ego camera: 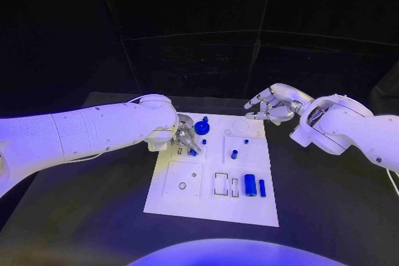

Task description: Assemble the parts on the task board

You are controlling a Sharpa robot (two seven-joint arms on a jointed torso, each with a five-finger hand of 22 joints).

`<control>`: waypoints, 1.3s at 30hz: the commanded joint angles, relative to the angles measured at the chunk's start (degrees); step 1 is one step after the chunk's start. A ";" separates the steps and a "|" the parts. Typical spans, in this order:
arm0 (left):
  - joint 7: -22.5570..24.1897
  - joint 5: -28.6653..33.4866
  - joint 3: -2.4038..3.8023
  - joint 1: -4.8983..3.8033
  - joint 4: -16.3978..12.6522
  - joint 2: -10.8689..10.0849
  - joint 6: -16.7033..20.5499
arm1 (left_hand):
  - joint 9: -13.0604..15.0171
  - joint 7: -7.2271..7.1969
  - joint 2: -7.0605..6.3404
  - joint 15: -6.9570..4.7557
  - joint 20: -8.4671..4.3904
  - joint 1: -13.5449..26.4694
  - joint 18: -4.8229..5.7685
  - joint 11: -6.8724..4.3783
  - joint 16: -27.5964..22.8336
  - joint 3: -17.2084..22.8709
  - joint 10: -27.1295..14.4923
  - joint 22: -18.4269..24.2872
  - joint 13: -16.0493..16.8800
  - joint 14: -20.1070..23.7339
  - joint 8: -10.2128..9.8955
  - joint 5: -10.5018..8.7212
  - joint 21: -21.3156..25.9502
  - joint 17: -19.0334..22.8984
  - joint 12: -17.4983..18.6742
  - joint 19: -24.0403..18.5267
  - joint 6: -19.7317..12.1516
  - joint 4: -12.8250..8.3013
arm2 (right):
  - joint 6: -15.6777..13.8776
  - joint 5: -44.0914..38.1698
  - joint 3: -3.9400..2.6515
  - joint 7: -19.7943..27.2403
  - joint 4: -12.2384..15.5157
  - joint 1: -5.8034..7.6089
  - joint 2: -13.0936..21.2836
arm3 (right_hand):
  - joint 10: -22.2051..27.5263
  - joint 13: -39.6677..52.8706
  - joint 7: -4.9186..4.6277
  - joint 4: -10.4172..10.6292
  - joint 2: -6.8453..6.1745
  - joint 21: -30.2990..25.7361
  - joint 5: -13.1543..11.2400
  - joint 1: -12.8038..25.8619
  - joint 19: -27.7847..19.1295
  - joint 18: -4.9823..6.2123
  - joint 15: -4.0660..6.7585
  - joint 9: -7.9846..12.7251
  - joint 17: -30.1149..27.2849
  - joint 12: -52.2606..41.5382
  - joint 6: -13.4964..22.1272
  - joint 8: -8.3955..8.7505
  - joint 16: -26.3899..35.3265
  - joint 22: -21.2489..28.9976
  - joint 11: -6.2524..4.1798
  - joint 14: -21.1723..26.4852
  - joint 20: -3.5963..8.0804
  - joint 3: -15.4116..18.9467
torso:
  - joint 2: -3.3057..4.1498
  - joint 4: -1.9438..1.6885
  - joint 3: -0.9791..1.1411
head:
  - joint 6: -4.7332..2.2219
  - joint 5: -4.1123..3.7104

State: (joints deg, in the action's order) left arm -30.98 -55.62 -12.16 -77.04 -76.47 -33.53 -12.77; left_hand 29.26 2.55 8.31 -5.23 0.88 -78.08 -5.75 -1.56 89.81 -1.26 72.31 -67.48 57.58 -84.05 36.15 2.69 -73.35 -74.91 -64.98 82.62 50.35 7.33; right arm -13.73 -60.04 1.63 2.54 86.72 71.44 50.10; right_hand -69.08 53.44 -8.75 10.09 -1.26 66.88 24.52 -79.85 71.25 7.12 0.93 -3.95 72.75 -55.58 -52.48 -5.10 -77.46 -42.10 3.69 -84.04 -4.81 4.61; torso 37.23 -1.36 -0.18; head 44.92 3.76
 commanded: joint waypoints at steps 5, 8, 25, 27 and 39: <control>0.33 0.66 0.03 -0.06 -2.03 -1.62 6.26 | 1.30 0.07 -6.27 0.04 0.02 9.81 1.16 -0.20 0.19 27.63 1.49 -0.95 0.75 -5.95 0.99 -0.17 -0.46 -15.09 -0.20 0.19 0.73 -13.41 | 0.29 0.00 -0.04 0.49 -0.18 0.11 -0.04 | -0.03 -0.05 0.21 -0.16 0.12 -0.29 0.39 -0.53 -0.24 1.09 0.29 -0.02 -0.05 0.26 -0.25 -0.31 0.39 0.05 -0.41 -2.21 0.00 0.11 | -0.03 -0.16 0.04 | 0.07 0.31; 0.44 0.68 0.02 -0.05 -2.91 -2.35 8.15 | 2.06 -0.05 -8.02 -0.02 -0.02 12.11 1.25 -0.27 0.19 32.61 1.96 -1.58 1.24 -5.95 1.60 0.05 -0.78 -15.09 -0.59 0.40 0.70 -13.64 | 0.28 0.04 -0.04 0.53 -0.21 0.11 0.01 | -0.03 -0.05 0.21 -0.16 0.12 -0.29 0.39 -0.53 -0.24 1.09 0.29 -0.02 -0.05 0.26 -0.25 -0.31 0.39 0.05 -0.41 -2.21 0.00 0.11 | -0.05 -0.18 0.07 | 0.18 0.44; 0.60 -6.25 -0.06 1.51 -5.16 -4.08 12.53 | 2.74 -0.31 -9.30 -0.15 -0.03 13.12 1.55 -0.36 0.19 35.63 2.73 -3.00 2.28 -5.95 2.19 0.13 -1.76 -15.09 -1.48 0.90 0.73 -13.90 | 0.48 0.22 -0.03 0.76 -0.50 0.11 -0.12 | -0.03 -0.05 0.21 -0.16 0.12 -0.29 0.39 -0.53 -0.24 1.09 0.29 -0.02 -0.05 0.26 -0.25 -0.31 0.39 0.05 -0.41 -2.21 0.00 0.11 | -0.04 -0.53 0.26 | 0.38 0.57; 0.56 -6.99 -0.06 1.70 -5.06 -3.99 12.61 | 2.77 -0.31 -9.36 -0.16 -0.04 13.14 1.57 -0.36 0.19 35.80 2.81 -3.10 2.41 -5.95 2.22 0.13 -1.83 -15.09 -1.59 0.93 0.73 -13.92 | 0.50 0.25 -0.03 0.79 -0.54 0.11 -0.16 | -0.03 -0.05 0.21 -0.16 0.12 -0.29 0.39 -0.53 -0.24 1.09 0.29 -0.02 -0.05 0.26 -0.25 -0.31 0.39 0.05 -0.41 -2.21 0.00 0.11 | -0.03 -0.52 0.26 | 0.31 0.61; 0.35 -8.94 -0.10 2.17 -4.48 -3.13 11.70 | 2.86 -0.32 -9.49 -0.17 -0.06 13.23 1.64 -0.38 0.19 36.18 3.02 -3.46 2.75 -5.95 2.29 0.13 -2.10 -15.09 -1.88 1.06 0.73 -13.94 | 0.77 0.38 -0.03 0.95 -0.64 0.11 -0.33 | 0.00 -0.15 0.21 -0.09 0.11 -0.37 0.54 -0.48 -0.27 1.11 0.29 -0.02 -0.10 0.35 -0.26 -0.32 0.45 0.16 -0.40 -2.20 0.00 0.14 | 0.03 -0.46 0.27 | 0.38 0.66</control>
State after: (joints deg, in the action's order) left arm -30.82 -62.70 -12.27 -74.83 -80.99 -36.72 -0.90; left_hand 32.12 2.58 -1.53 -5.21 0.73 -64.52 -4.84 -1.86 89.81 26.20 75.05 -70.89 60.22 -84.05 38.18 2.47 -75.23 -74.90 -66.52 83.19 51.22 1.97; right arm -13.41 -59.88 1.64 2.85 86.03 71.44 49.83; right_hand -69.08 53.35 -8.75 10.09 -1.26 66.88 24.86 -79.84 71.26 7.12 0.93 -3.94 72.69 -55.58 -52.48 -5.10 -77.20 -41.99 3.69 -84.04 -4.81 4.61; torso 37.26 -1.85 0.09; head 45.23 4.45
